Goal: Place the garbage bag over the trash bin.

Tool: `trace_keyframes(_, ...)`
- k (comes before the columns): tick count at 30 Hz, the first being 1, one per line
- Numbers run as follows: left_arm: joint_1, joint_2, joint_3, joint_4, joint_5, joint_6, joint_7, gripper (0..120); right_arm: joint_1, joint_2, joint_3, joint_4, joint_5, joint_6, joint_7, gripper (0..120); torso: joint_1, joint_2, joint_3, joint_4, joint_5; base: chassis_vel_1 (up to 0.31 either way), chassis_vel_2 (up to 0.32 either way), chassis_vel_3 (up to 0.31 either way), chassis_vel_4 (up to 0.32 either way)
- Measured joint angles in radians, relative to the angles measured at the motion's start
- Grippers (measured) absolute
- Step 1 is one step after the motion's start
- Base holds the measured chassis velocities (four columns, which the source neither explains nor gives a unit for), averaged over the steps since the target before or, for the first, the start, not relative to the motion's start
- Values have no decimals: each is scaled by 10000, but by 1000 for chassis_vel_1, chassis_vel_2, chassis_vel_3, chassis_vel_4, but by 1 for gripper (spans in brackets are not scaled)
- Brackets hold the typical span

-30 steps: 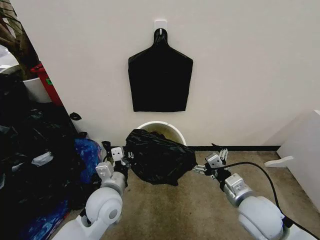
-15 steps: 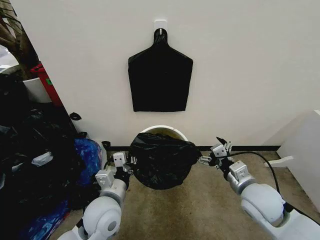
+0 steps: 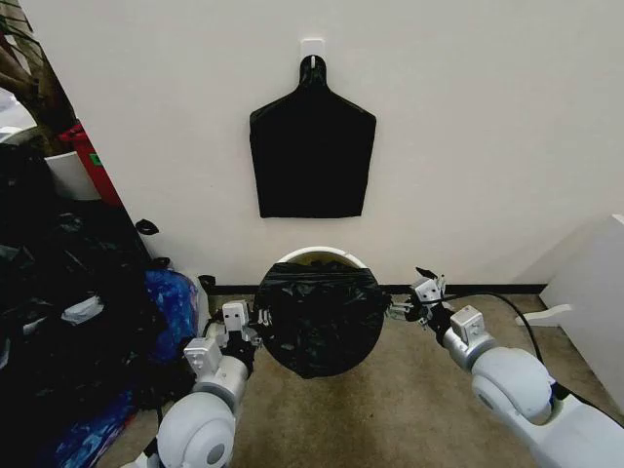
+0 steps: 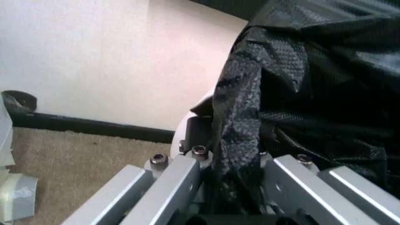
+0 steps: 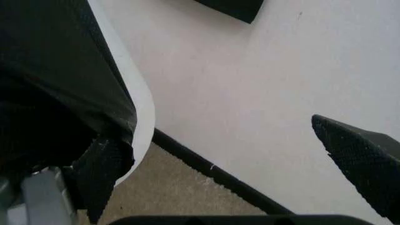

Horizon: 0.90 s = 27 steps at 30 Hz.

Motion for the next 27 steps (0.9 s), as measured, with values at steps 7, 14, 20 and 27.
trace_keyframes(7, -124, -74, 3, 231, -74, -12, -39, 1, -315, -129, 137, -36, 34, 446, -211, 100, 0, 0, 0, 0, 2, 0, 0, 0, 0)
trace_keyframes(14, -430, -129, 5, 659, -458, 1, -306, 1, -629, -382, 476, 299, 88, 636, -313, 100, 0, 0, 0, 0, -1, 0, 0, 0, 0)
trace_keyframes(20, -650, -188, -3, 862, -803, 46, -624, 1, -795, -454, 620, 529, 198, 732, -307, 100, 0, 0, 0, -1, 0, 0, 0, 0, 0)
trace_keyframes(27, -718, -204, -40, 1067, -834, 50, -840, 1, -984, -550, 535, 1398, 704, 582, -85, 100, 0, 0, 0, 1, 1, 0, 0, 0, 0)
